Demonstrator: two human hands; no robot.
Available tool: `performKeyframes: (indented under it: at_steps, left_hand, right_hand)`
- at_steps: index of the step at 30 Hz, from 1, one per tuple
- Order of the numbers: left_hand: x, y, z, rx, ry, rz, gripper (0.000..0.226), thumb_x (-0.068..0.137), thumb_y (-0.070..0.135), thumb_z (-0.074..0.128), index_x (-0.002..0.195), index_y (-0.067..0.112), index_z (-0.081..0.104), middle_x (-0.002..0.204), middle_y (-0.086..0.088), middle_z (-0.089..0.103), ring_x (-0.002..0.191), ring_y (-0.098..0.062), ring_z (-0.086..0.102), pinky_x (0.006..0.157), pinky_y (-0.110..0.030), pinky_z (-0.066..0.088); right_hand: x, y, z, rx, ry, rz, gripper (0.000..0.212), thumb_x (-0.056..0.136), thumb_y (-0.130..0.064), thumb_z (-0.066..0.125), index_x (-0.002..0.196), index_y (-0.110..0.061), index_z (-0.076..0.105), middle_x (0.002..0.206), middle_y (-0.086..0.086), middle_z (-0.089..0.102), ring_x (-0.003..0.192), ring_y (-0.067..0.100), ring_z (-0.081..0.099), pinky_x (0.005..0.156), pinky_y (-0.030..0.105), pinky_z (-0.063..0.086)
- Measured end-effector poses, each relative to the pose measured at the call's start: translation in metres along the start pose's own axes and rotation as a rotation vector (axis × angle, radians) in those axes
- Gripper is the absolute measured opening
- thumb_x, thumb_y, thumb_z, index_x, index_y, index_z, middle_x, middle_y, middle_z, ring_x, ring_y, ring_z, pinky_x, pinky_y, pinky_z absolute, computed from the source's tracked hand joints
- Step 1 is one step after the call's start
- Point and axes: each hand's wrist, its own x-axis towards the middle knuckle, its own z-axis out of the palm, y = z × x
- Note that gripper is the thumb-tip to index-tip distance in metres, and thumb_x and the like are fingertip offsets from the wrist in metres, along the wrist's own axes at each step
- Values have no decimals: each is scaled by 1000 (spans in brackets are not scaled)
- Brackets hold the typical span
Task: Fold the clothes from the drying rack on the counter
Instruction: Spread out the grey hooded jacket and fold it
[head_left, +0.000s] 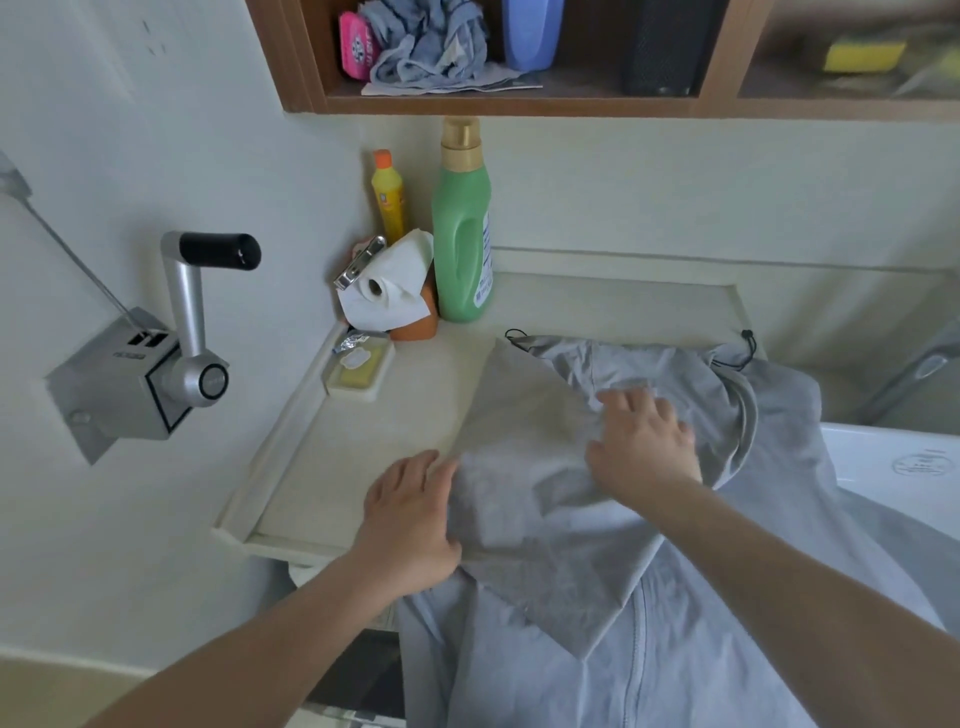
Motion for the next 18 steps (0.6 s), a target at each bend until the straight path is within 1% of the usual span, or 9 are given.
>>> performKeyframes:
  at_steps: [2,3,5,7,8,11,14,16,18]
  left_hand:
    - [-6,-6,3,-27,38,-83,86,83,39,59,156,30,15,153,3,20,141,-27,25,112,-43,34]
    - [-10,-9,4,-52,27,-100,84,83,38,58,156,31,16,149,2,24,136,-27,29,108,-42,38]
    - [-16,-14,6,-144,-47,-103,85,80,37,56,155,33,16,140,3,29,128,-27,35,103,-42,42]
    - [-22,-19,9,-220,-96,-130,78,79,39,55,150,34,22,131,2,35,122,-27,41,100,-43,45]
    - [-23,-22,12,-227,-80,-148,70,82,38,56,146,32,29,127,2,39,119,-27,45,97,-42,47]
    - [-25,-31,21,-257,19,-204,38,93,32,57,129,24,48,111,3,51,101,-22,58,84,-35,50]
    - [-25,-39,23,-268,98,-193,15,97,21,56,112,21,58,99,4,57,90,-20,57,77,-31,46]
    - [-22,-47,21,-287,181,-181,13,98,15,54,107,21,62,97,5,59,89,-18,57,77,-32,46]
    - [-16,-52,16,-313,260,-174,19,99,12,53,110,21,66,100,4,62,89,-17,58,80,-34,48]
  right_hand:
    - [-10,-33,5,47,94,-183,57,88,-36,55,143,-26,42,149,1,38,140,29,32,115,51,30]
    - [-16,-48,14,58,75,-280,57,90,-40,54,144,-28,42,153,0,35,145,27,25,120,54,23]
    - [-24,-71,35,69,-78,-381,58,94,-49,51,149,-33,37,159,-2,25,152,24,12,122,58,11]
    - [-27,-80,60,59,-232,-379,61,96,-59,44,152,-39,28,164,-4,14,155,22,1,121,62,5]
    - [-27,-78,70,51,-260,-366,62,97,-63,38,153,-41,22,166,-6,9,155,22,-3,121,63,3]
    - [-29,-70,90,-13,-209,-383,66,97,-70,21,156,-45,9,170,-9,-1,157,22,-7,122,63,-3]
    - [-24,-66,92,-32,-187,-405,67,96,-72,16,157,-45,6,170,-9,-3,157,21,-8,123,62,-3]
    - [-20,-70,89,-48,-196,-391,68,96,-72,17,158,-44,8,170,-8,-3,157,23,-8,122,63,-2]
    - [-22,-78,86,-88,-145,-349,69,98,-69,22,159,-39,12,170,-2,0,156,29,-8,121,65,-2]
